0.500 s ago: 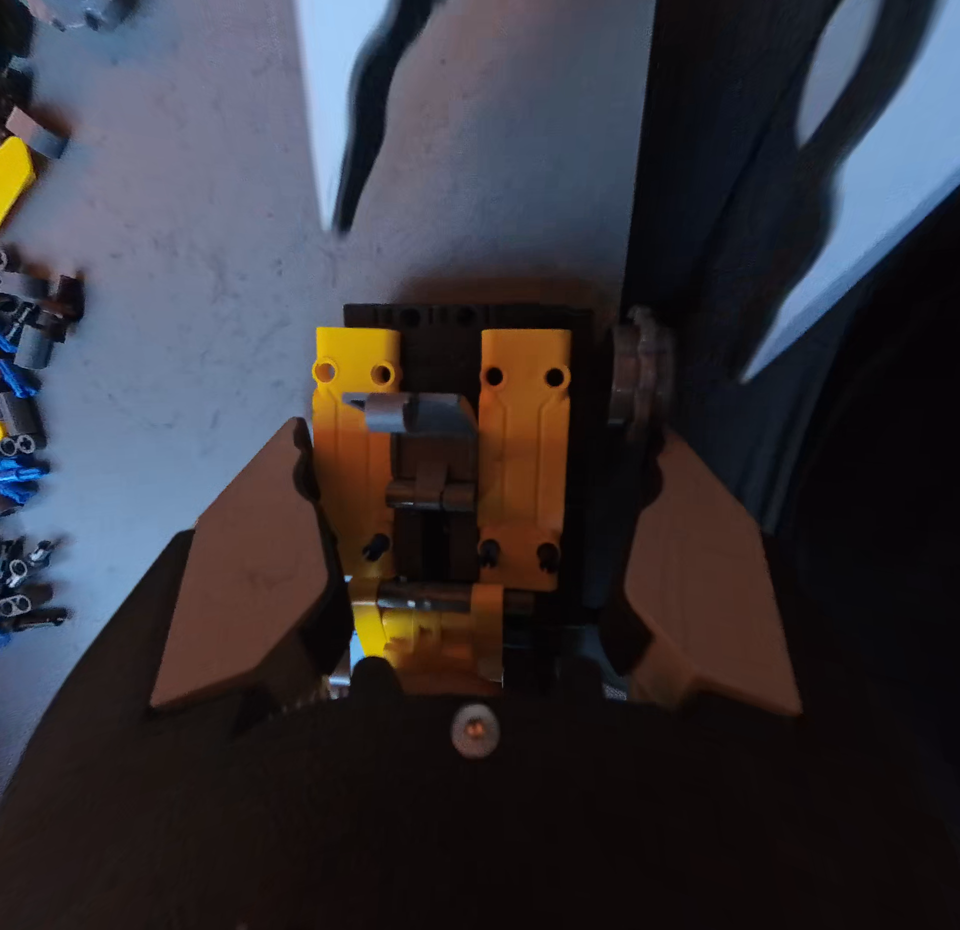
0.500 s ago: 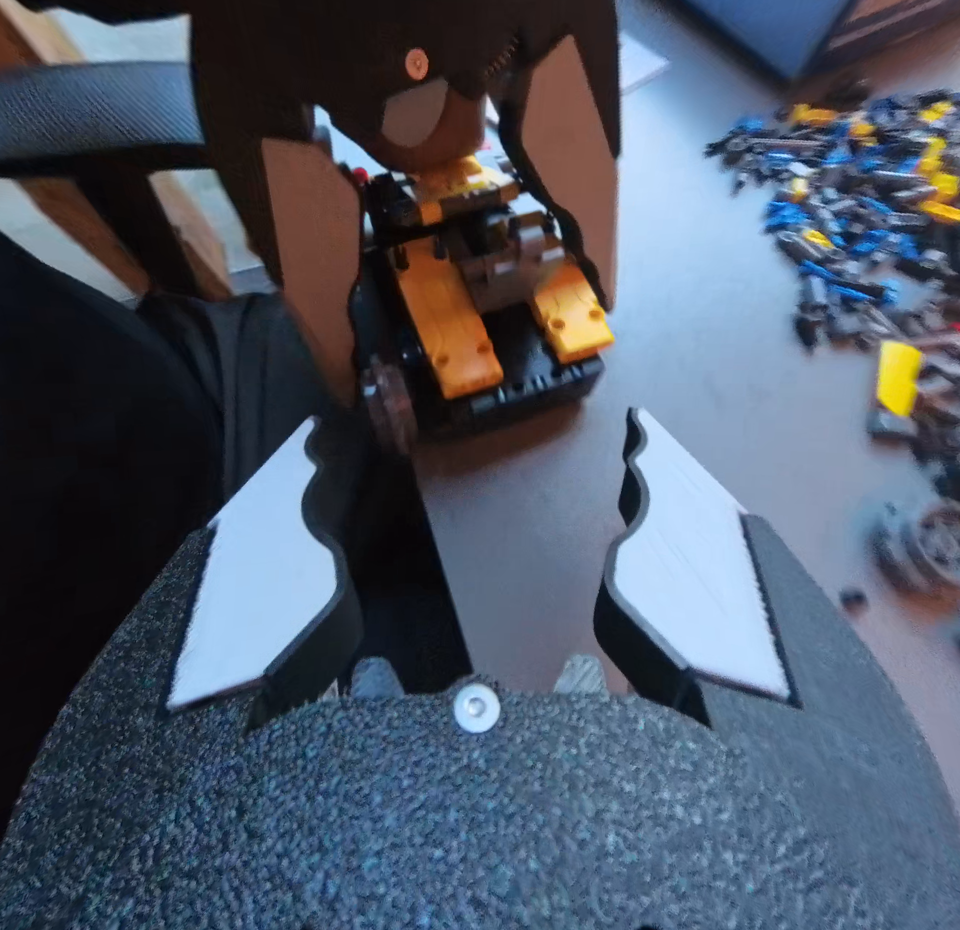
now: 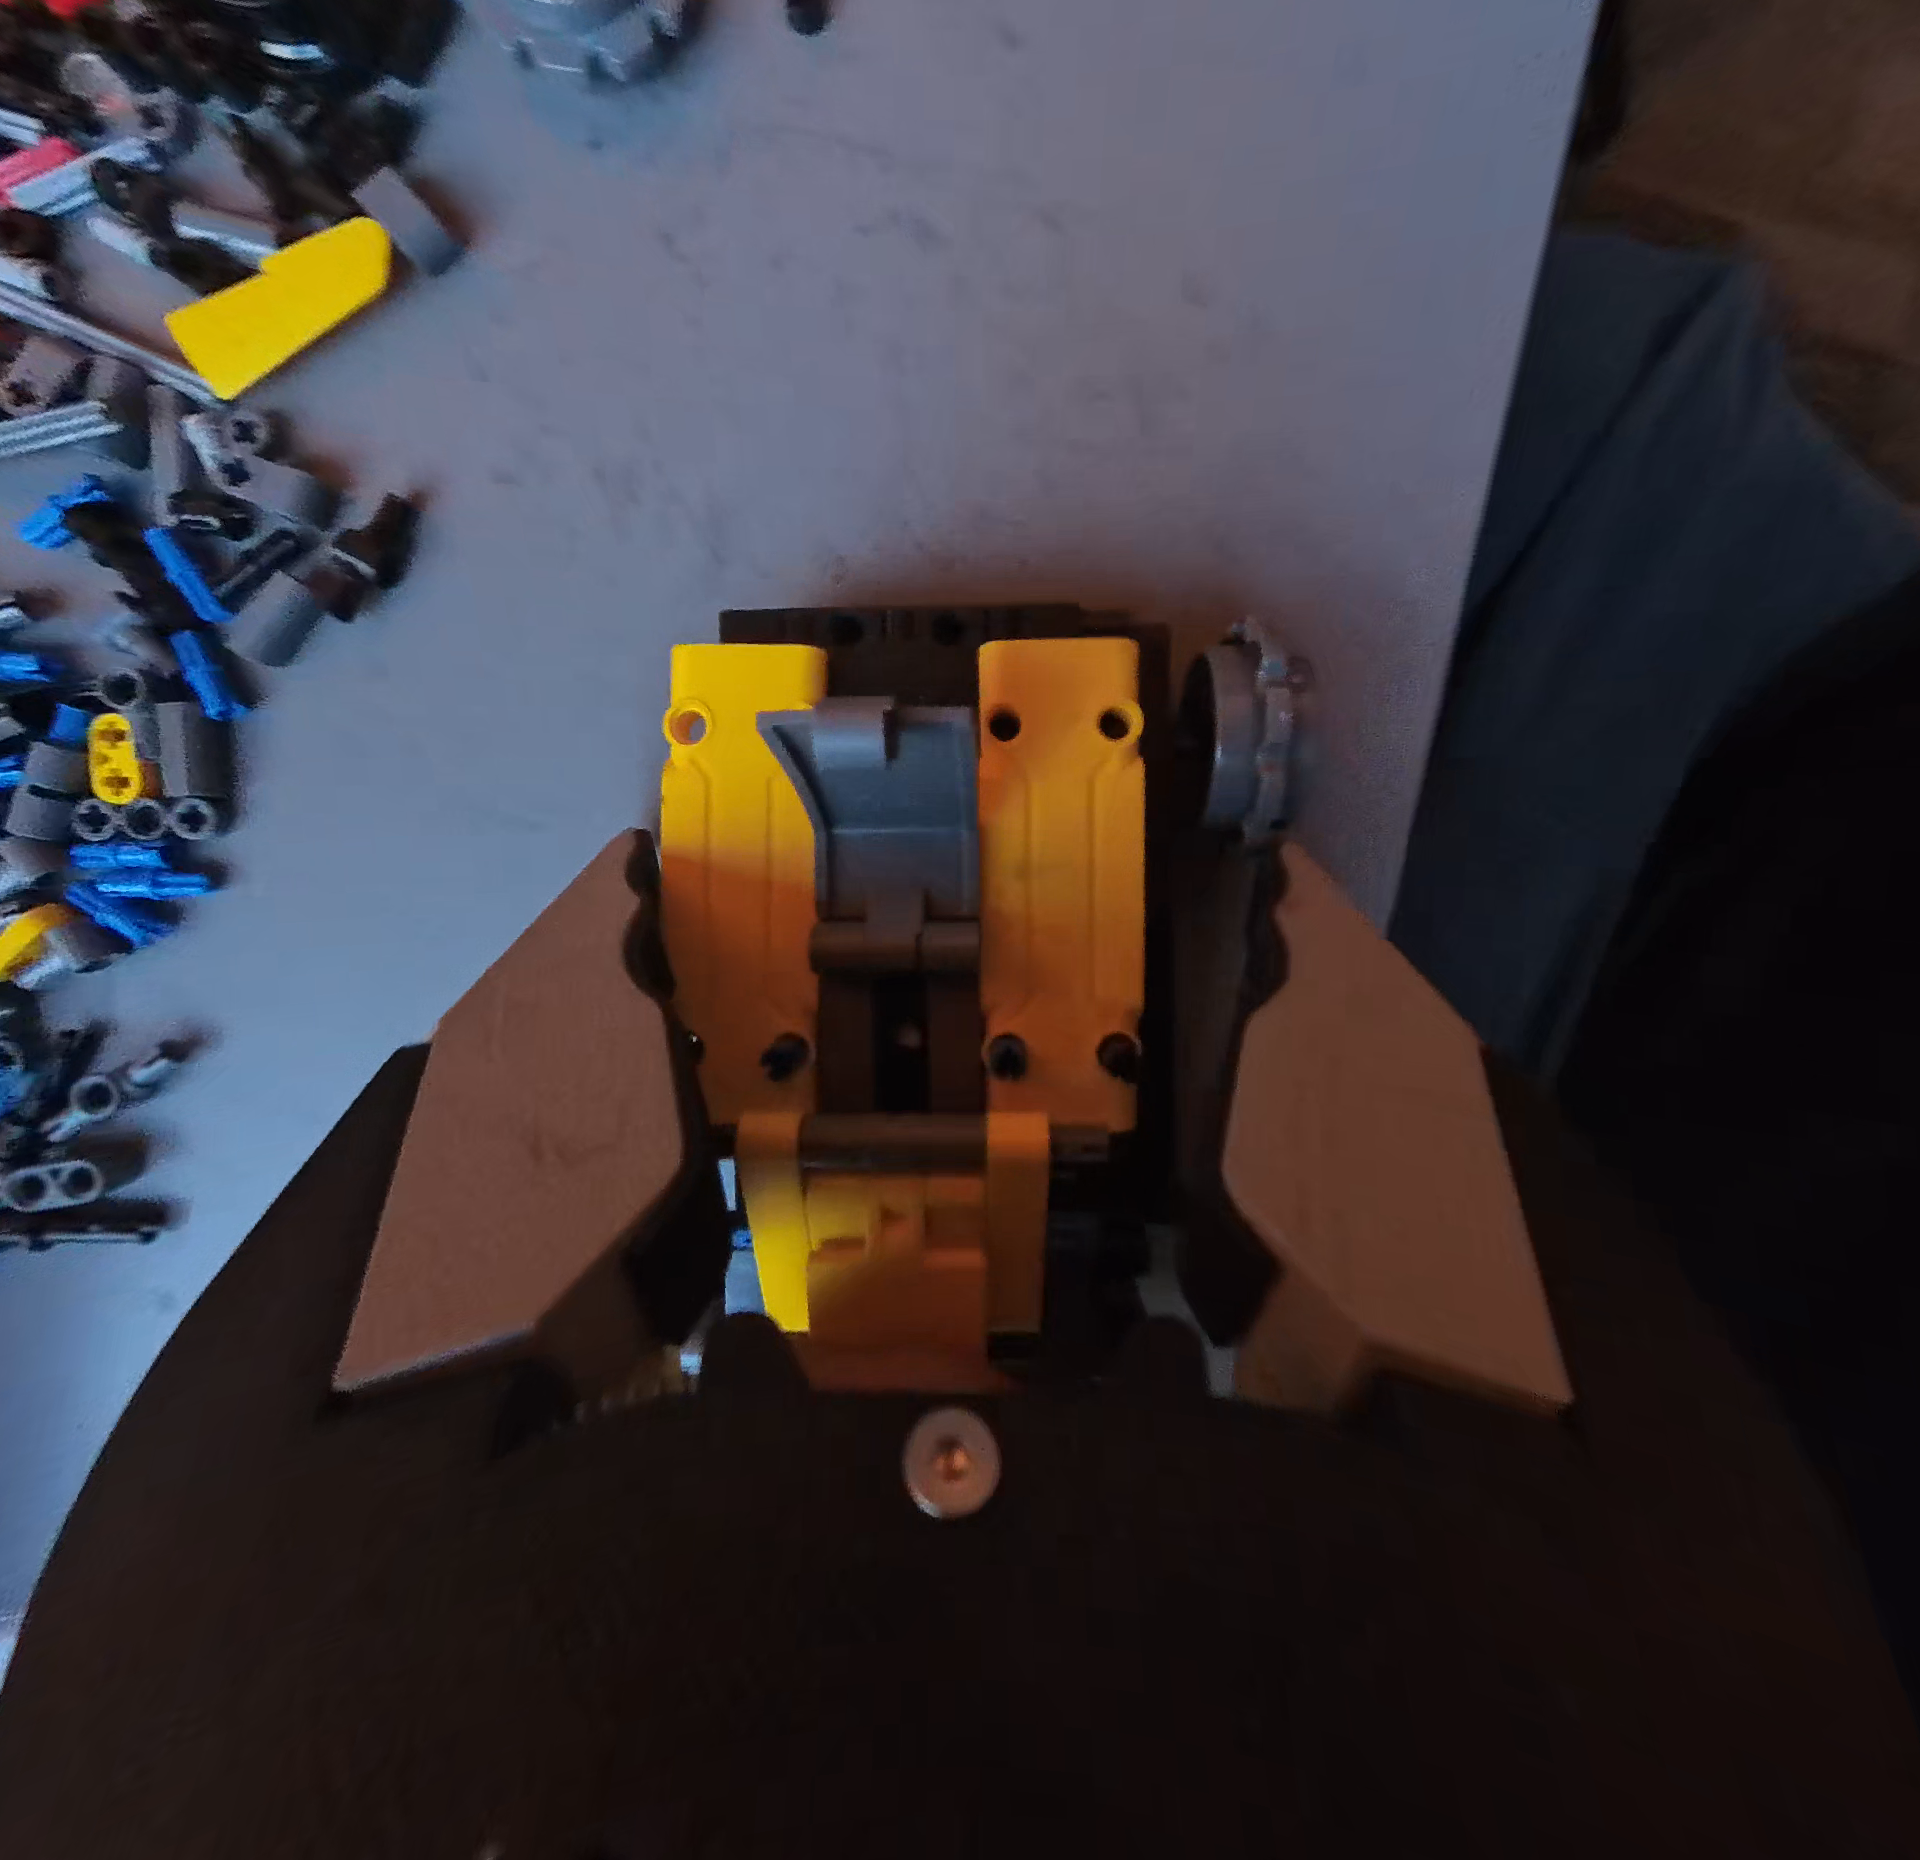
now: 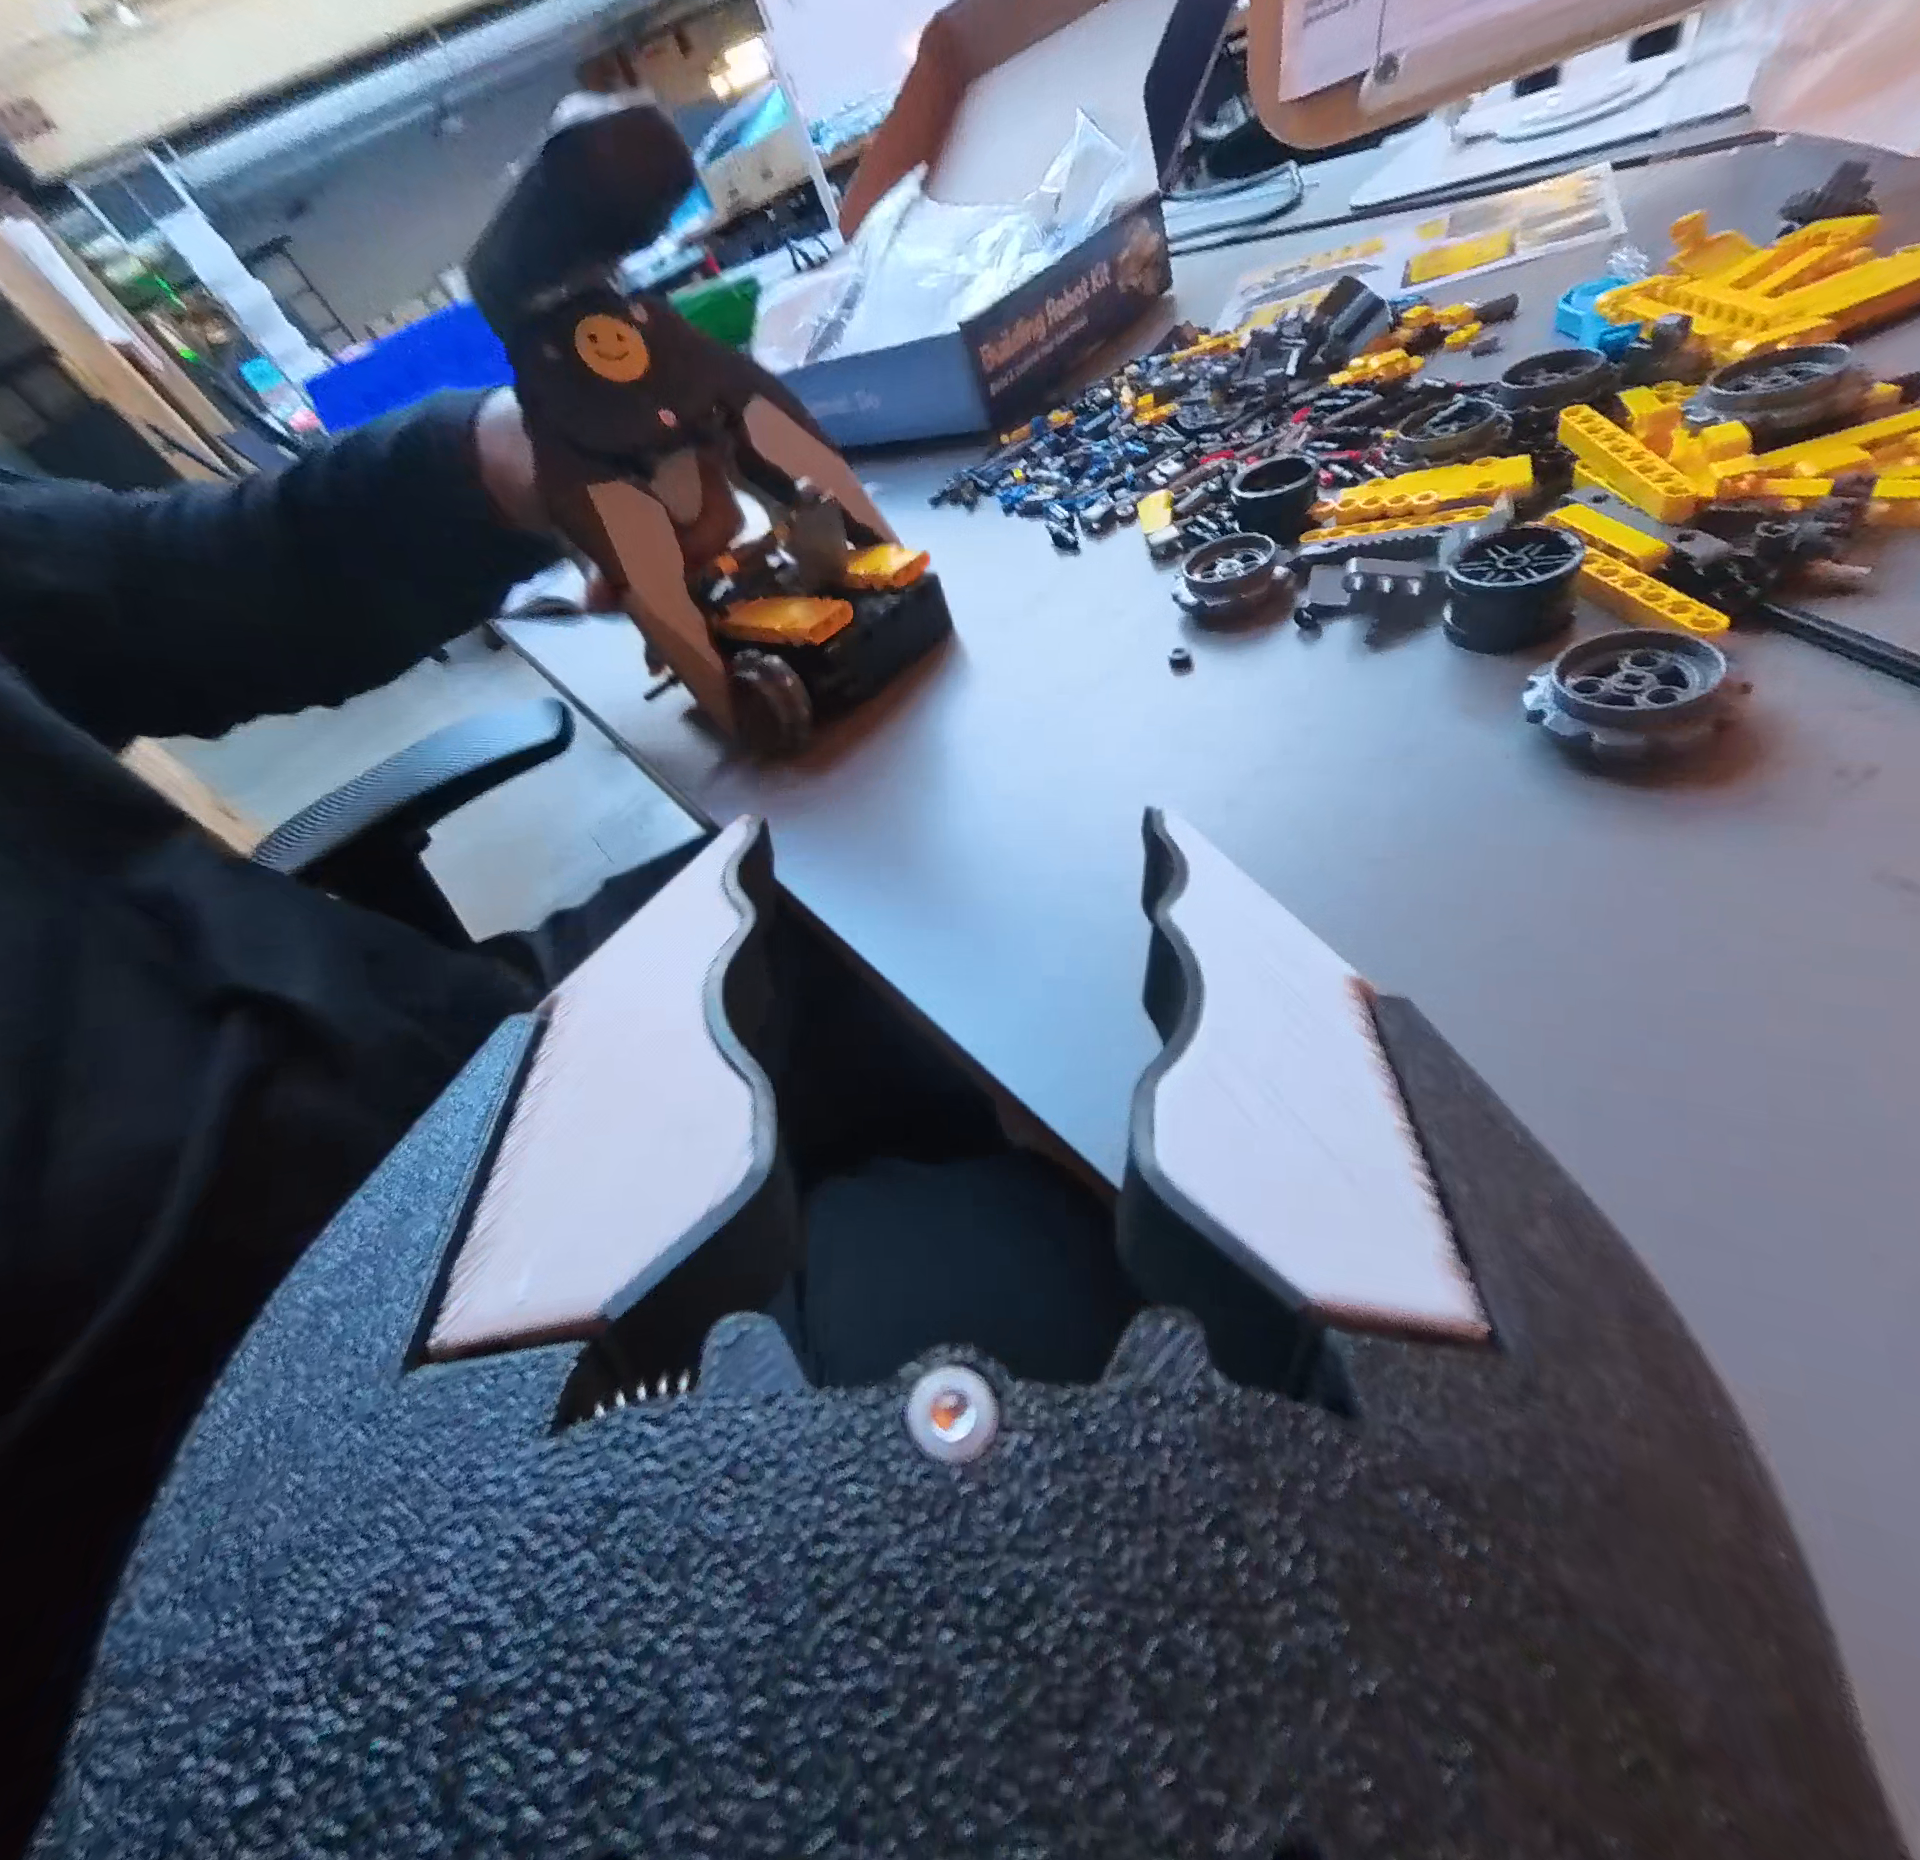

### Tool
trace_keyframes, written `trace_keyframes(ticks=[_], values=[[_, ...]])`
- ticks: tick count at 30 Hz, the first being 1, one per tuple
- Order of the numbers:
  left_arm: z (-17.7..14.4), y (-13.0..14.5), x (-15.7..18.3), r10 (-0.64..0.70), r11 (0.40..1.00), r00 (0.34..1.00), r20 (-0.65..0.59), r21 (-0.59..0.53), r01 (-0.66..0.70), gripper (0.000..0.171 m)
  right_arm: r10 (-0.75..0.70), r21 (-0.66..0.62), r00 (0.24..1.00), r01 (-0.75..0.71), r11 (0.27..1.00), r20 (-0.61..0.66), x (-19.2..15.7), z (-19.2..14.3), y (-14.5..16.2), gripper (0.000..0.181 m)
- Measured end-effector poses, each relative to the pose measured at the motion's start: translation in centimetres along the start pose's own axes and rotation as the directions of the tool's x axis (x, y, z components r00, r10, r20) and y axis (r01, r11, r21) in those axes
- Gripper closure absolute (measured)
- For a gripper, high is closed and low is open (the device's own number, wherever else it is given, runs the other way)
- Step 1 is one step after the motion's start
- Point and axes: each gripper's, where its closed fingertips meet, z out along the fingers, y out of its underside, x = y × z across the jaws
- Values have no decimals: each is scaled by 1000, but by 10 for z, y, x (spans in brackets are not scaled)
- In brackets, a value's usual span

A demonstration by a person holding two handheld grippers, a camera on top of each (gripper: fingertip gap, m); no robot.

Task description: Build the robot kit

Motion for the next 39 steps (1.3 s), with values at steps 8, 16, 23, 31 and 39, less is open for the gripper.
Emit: trace_keyframes(ticks=[8,16,23,31,39], values=[[-39,-32,-10,-57,968,996,63,249,39,70,-186,-197,954,140,970,-234,26,17,11,122],[-74,29,-11,-244,925,963,113,326,196,76,-175,-229,916,95,969,-361,70,11,-5,125],[-95,61,0,-397,828,869,295,524,200,81,-125,-298,899,-6,954,-419,123,31,-21,122],[-105,64,56,-298,721,878,374,692,-49,86,-82,-383,878,-120,916,-471,163,47,-13,112],[-103,61,74,-172,637,952,252,766,-88,95,-74,-391,855,-157,907,-514,175,54,-14,111]])
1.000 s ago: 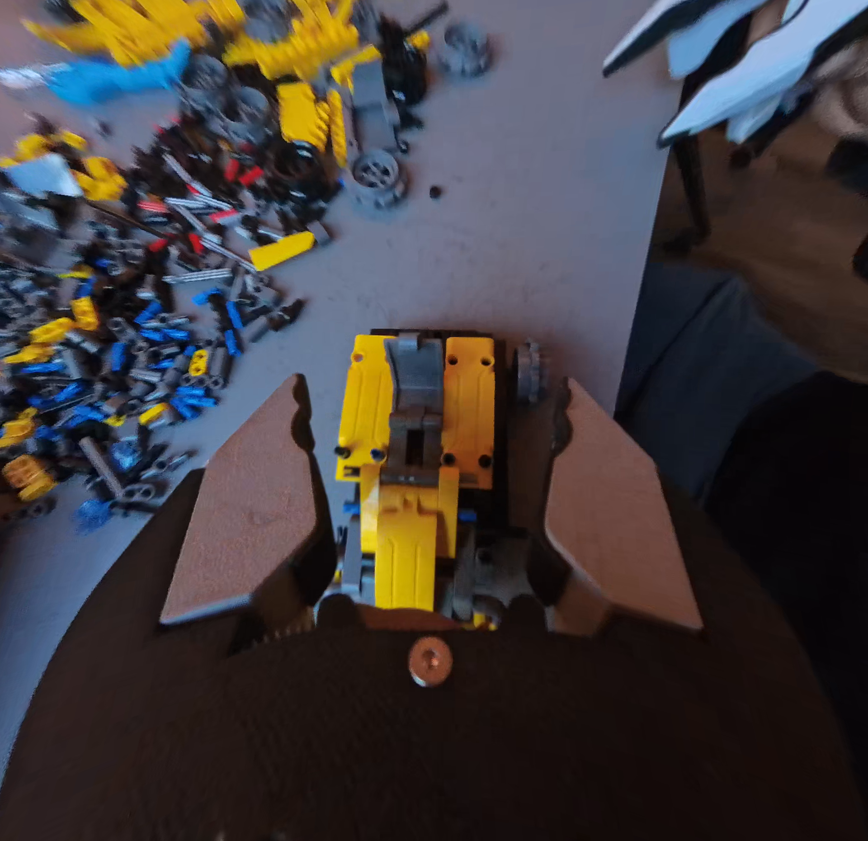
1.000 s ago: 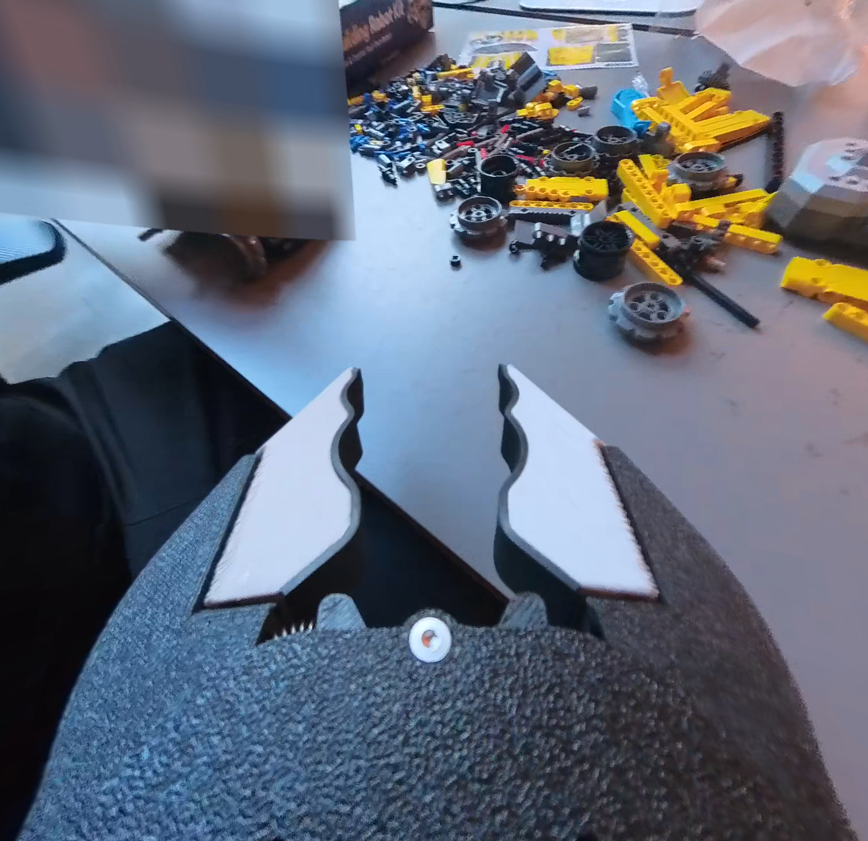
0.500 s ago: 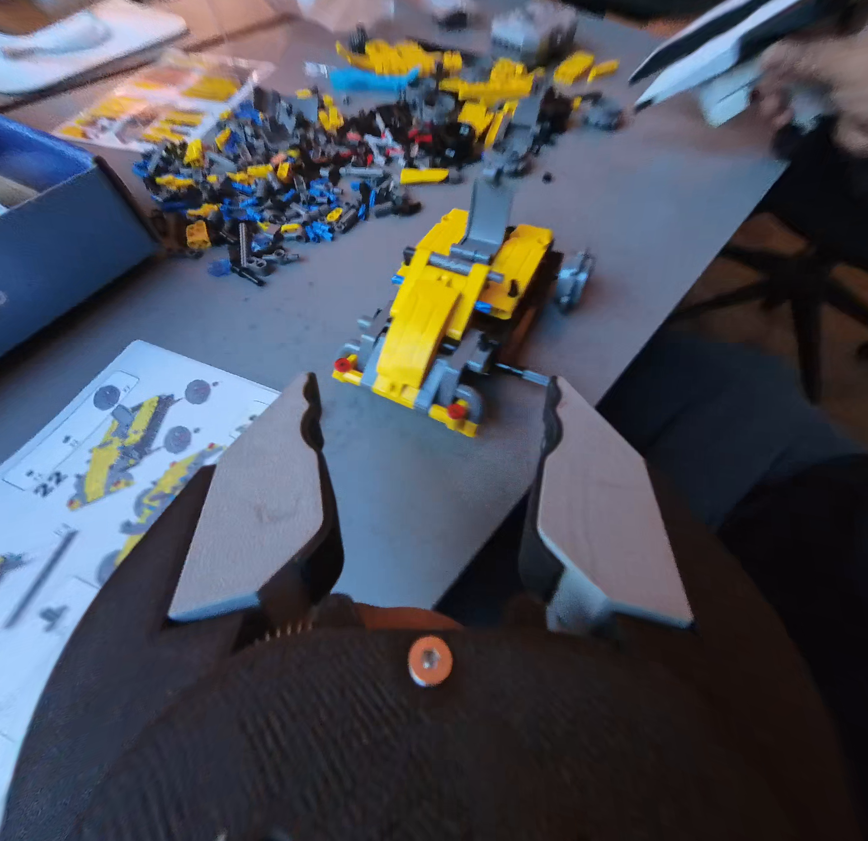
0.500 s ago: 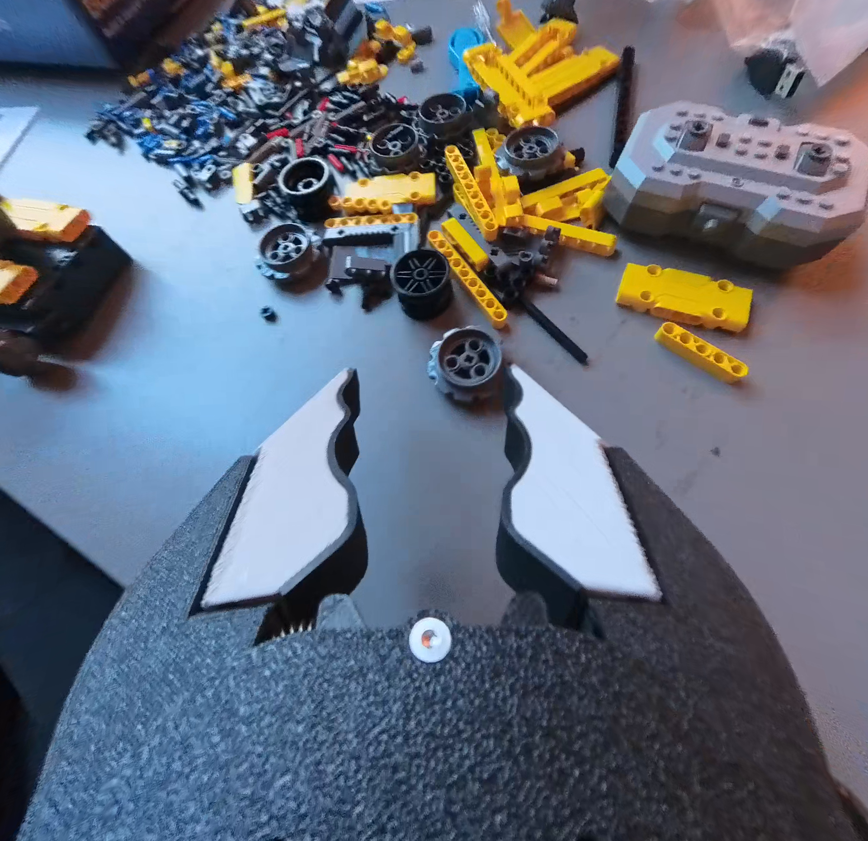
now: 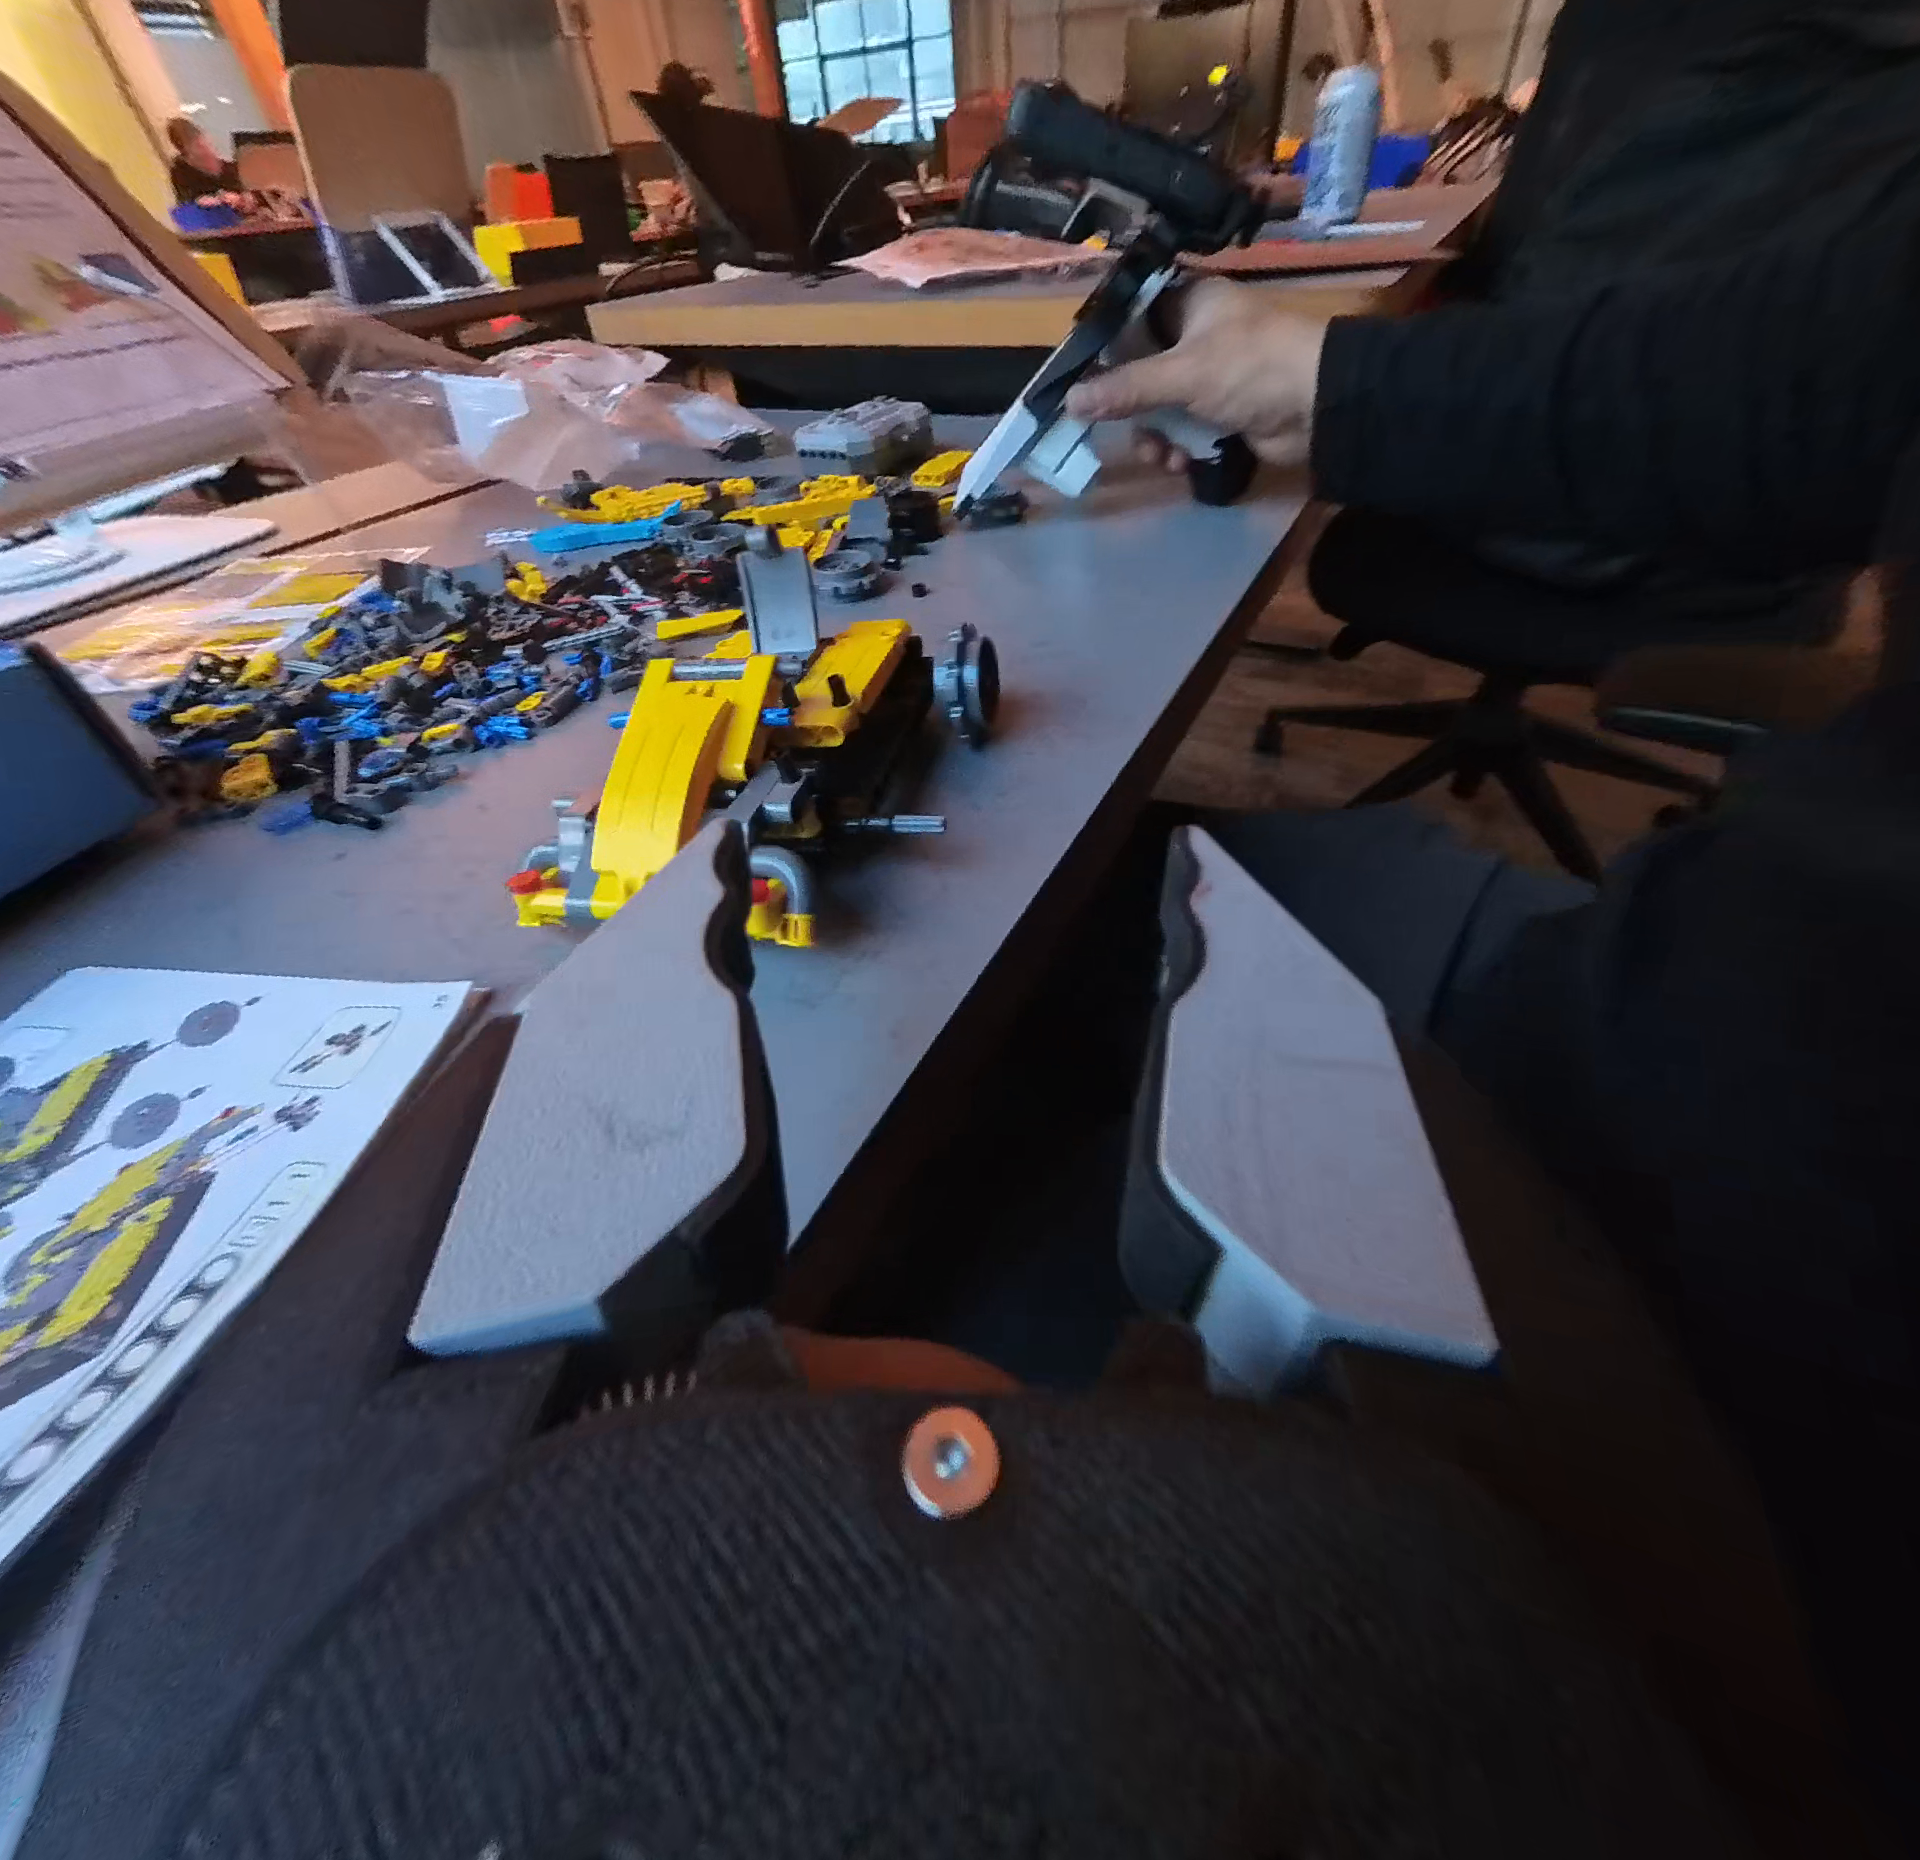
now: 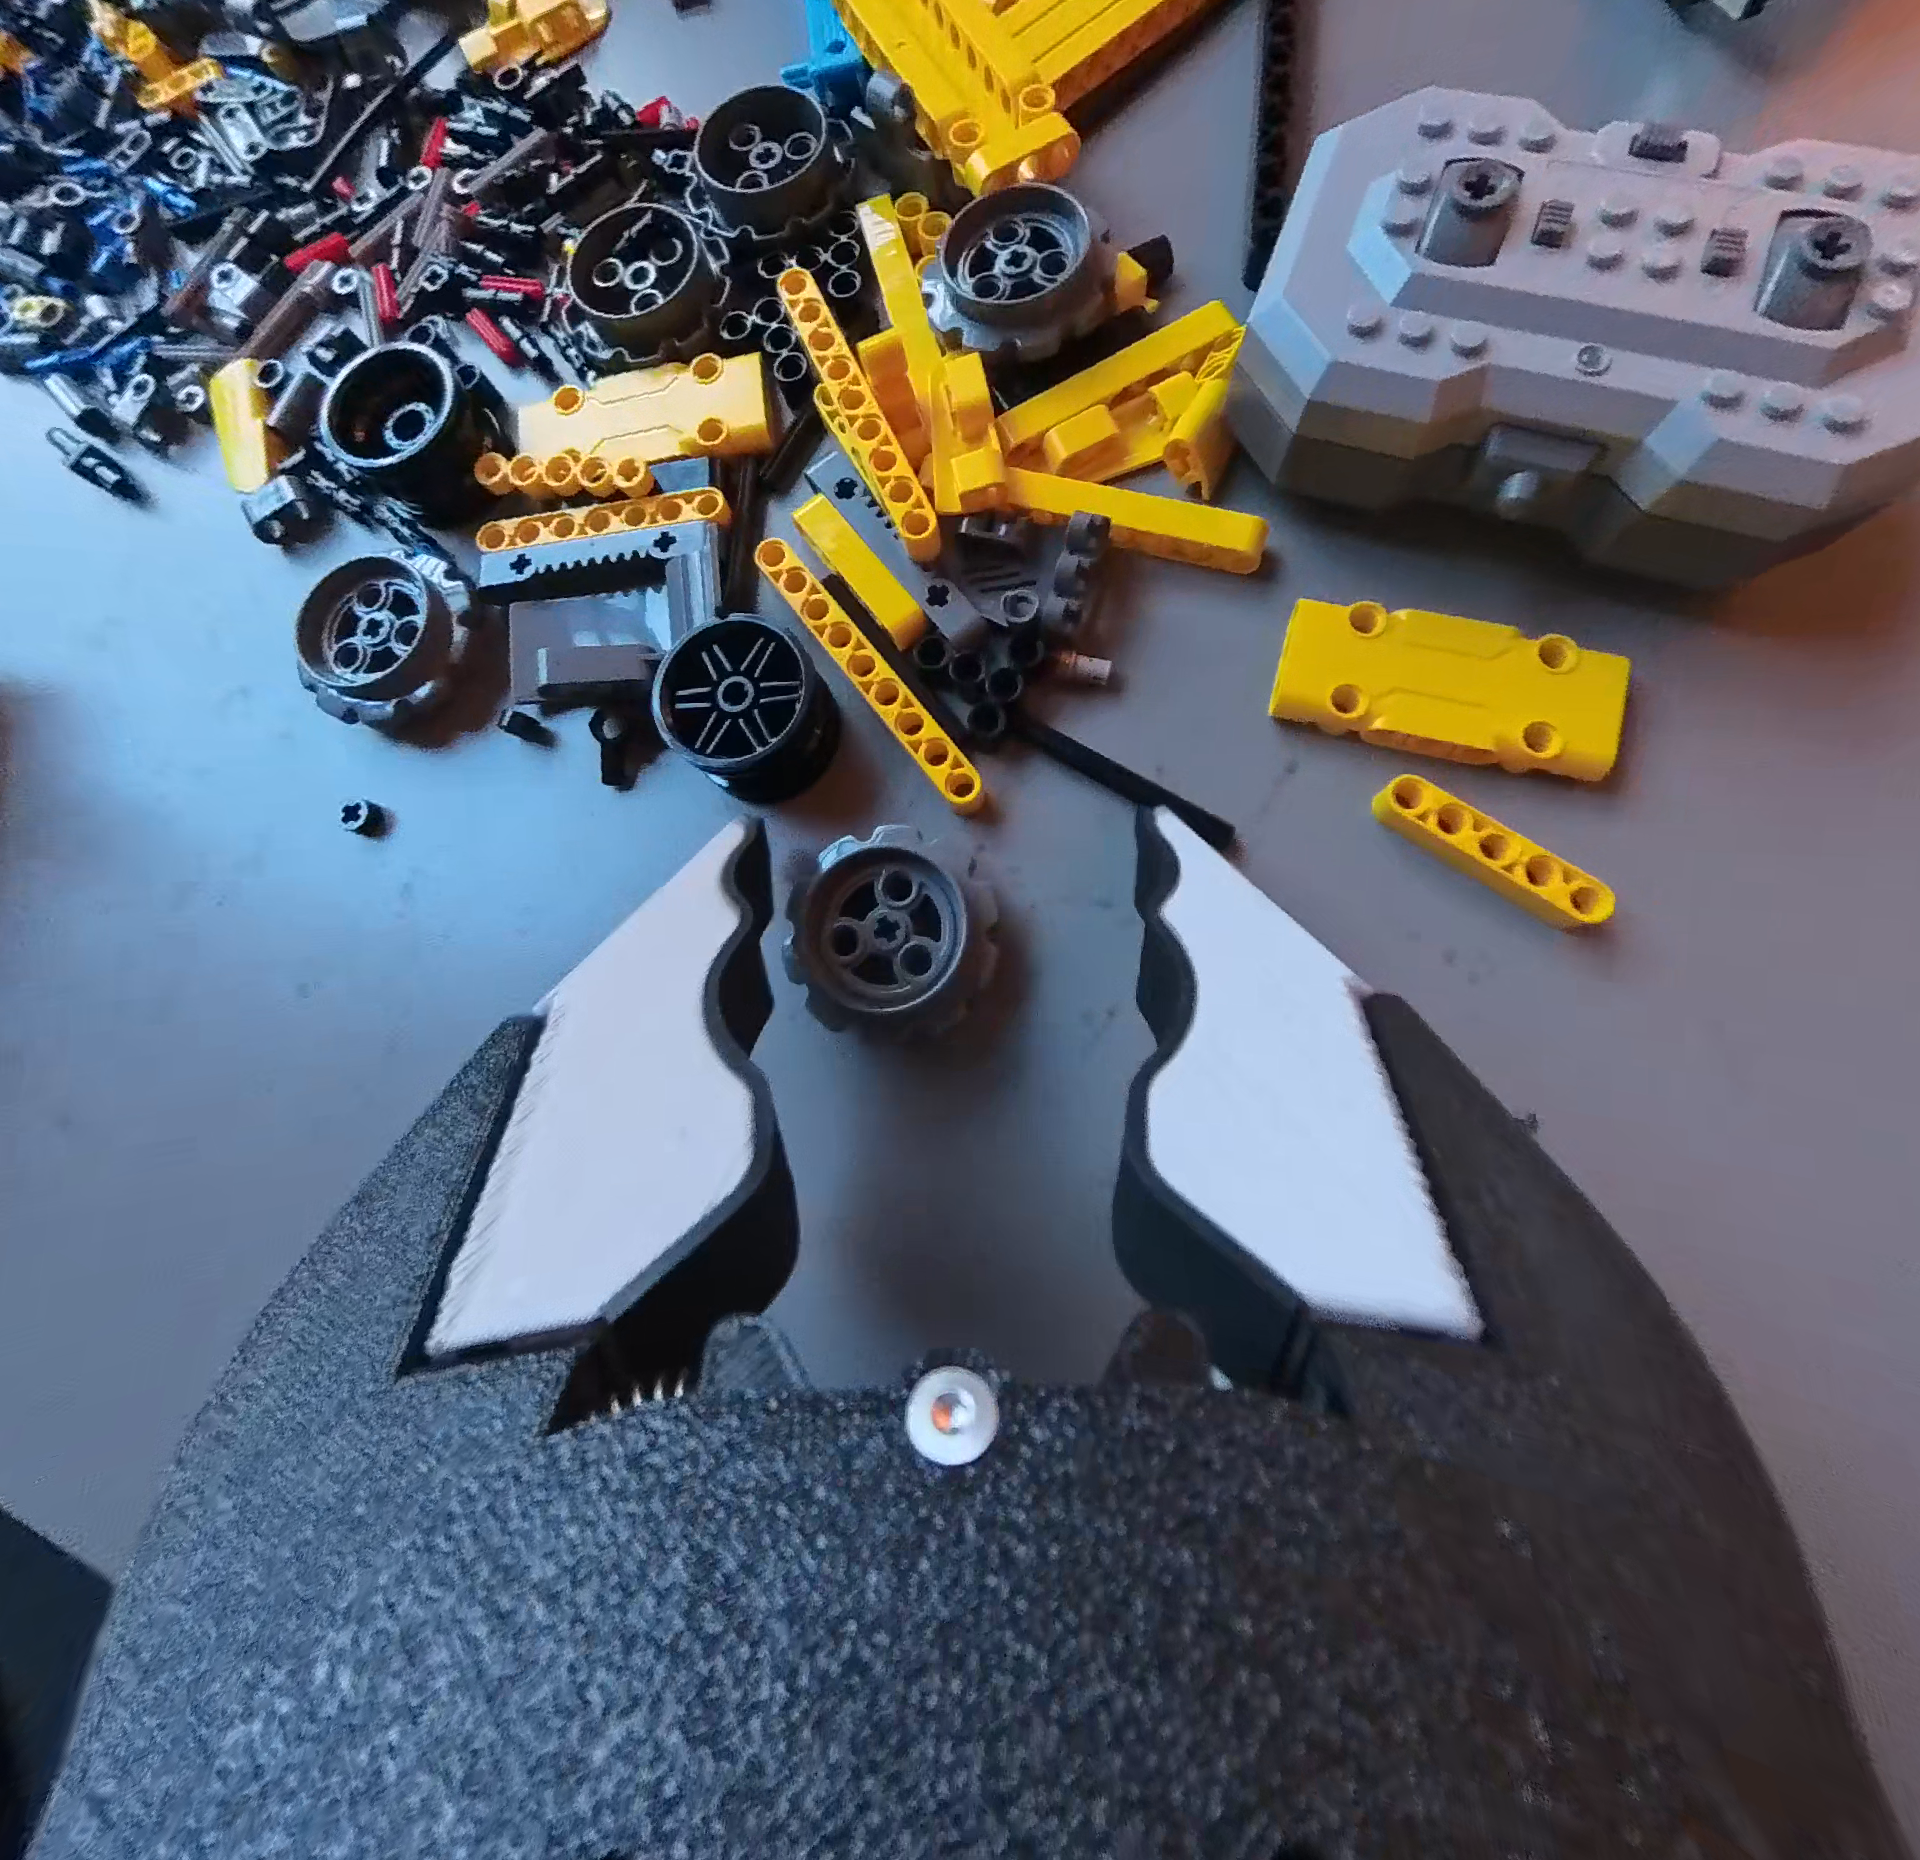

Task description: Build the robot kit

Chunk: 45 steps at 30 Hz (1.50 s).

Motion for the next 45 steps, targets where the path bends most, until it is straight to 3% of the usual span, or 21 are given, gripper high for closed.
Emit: trace_keyframes(ticks=[11,15,18,24,28,32,37,42,43,44,45], values=[[10,2,-4,-100,995,992,-82,9,101,99,-64,-36,998,64,997,1,-20,-9,14,122],[15,2,-5,-124,992,987,-100,6,125,99,-90,35,990,94,995,-113,-1,-14,-2,117],[18,4,-3,-119,993,986,-113,-7,119,99,-23,-2,999,23,1000,-38,-2,-5,3,108],[20,10,-2,-111,994,987,-116,-34,108,99,-79,-34,996,78,996,-28,-8,-5,9,141],[18,11,-5,-114,993,989,-98,-34,111,99,-95,-26,995,95,995,2,-22,-11,17,144],[20,13,-7,-99,995,992,-78,-42,96,99,-122,20,992,122,992,35,-37,-26,21,136],[21,15,-11,-77,996,996,-41,-49,75,99,-103,33,993,101,994,51,-28,-47,25,114],[24,17,-17,-54,991,998,26,-118,57,97,-144,-37,983,149,988,110,-34,-29,37,111],[25,14,-18,-36,990,999,28,-134,39,96,-168,-30,981,172,985,95,-34,-27,35,118],[25,11,-19,-16,988,999,33,-154,21,96,-185,-34,978,190,981,99,-37,-26,35,139],[26,10,-23,1,982,999,42,-189,7,96,-188,-40,975,194,980,119,-42,-27,36,140]])
